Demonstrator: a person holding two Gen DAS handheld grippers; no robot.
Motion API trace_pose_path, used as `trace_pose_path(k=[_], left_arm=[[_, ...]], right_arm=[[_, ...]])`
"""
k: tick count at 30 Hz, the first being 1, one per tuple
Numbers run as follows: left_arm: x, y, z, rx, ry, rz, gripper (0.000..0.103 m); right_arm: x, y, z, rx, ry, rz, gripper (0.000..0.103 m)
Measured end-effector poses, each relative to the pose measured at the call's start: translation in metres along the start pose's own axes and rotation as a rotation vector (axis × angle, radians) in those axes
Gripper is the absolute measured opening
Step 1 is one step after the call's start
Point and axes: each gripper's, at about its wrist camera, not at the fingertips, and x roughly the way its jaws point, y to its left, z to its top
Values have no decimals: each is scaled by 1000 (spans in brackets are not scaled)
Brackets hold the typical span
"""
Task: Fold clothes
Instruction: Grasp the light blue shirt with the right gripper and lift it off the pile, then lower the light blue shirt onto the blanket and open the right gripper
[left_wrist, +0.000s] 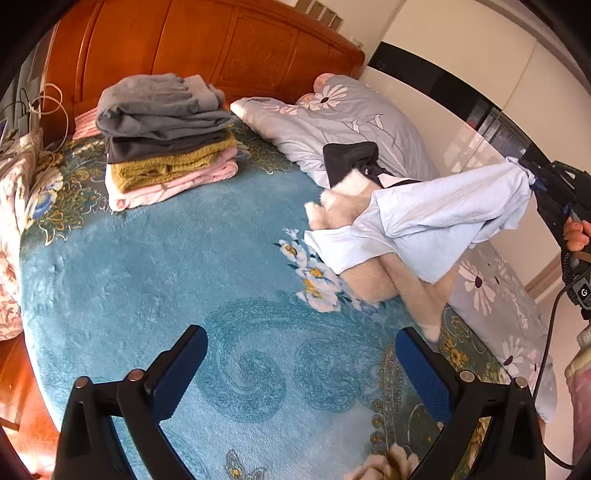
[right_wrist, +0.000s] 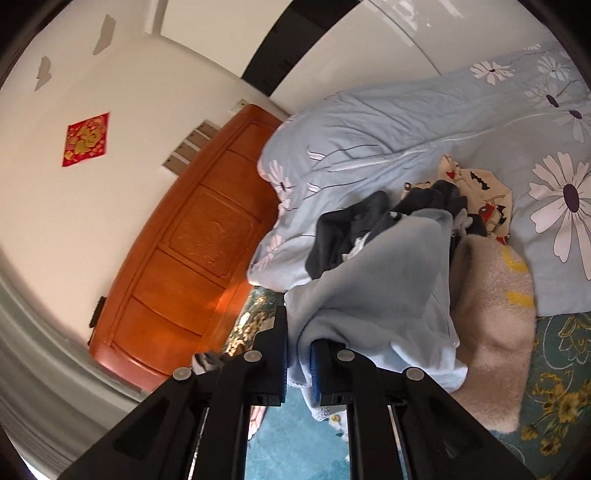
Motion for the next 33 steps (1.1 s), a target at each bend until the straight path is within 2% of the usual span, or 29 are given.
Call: trace_pose_path(k=[3,6,14,18,22,23,26,30,33], left_arm=[[-25,-9,0,42,-36,0,103],[-45,-11,-4,11,-69,-35,103],[-81,-26,-15,31,-107,-108,103],[-91,-30,-19,41,-105,-145,103],[-98,-25,-23,40,-93,-153,103],[-98,-21,-23,28,-87,-151,103],[-100,-4,-23,-27,-80,-139,103],[-98,20,-25,-95,-65,-116,103],[-94,34,-29,-141,-50,-102,103]], right_arm=[[-40,28,-4,-58,-37,100,10],[-82,50,-6,-120,-74,156,10],[-208,97,1,-261,-200,174,10],[-236,127,-12,-372,-199,181,10],[-259,158,-27,-487,-189,189,10],[-256,163,-33,-512,-166,188,10],[-202,154,-68,-528,5,142,10],[-105,100,-140,-452,257,2,11],[-54,55,-191,-332,384,-44,11]])
